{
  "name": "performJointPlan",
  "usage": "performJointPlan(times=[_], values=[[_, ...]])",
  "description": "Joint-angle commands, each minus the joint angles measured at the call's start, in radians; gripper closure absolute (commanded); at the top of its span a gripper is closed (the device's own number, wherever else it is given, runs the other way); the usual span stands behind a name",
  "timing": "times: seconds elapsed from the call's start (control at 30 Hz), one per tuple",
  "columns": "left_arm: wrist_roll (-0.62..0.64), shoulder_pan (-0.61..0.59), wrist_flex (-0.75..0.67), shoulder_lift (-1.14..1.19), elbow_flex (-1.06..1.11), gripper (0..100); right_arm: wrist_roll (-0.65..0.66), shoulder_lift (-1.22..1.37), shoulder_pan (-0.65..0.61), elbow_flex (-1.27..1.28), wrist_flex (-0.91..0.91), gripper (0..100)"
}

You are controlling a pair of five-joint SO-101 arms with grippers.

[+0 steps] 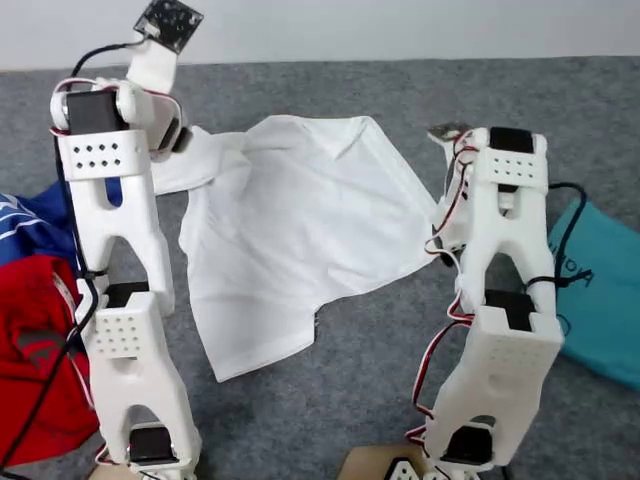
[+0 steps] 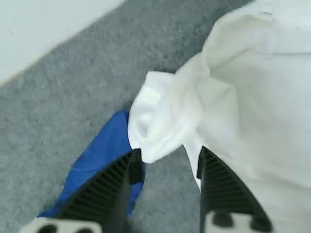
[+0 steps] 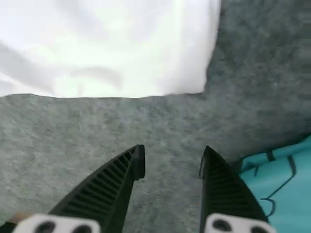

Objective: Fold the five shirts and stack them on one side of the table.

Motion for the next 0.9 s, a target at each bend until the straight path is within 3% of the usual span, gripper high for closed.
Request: performJointPlan(times=[0.0,0.2,0.43,0.87], values=[[0.008,-0.018,0.029,-0.049,0.012,81,-0.057,-0.018,-0.036,-0.054,0.025,79.5],[0.002,-0.018,0.028,-0.080,0.113,81,-0.160,-0.005,-0.079,-0.054,-0.108,70.4],[0.000,-0.023,0.026,-0.077,0.154,81,-0.167,0.050,-0.096,-0.054,-0.266,70.2],[0.000,-0.025,0.026,-0.075,0.154,81,-0.215,0.199,-0.096,-0.054,-0.314,70.3]])
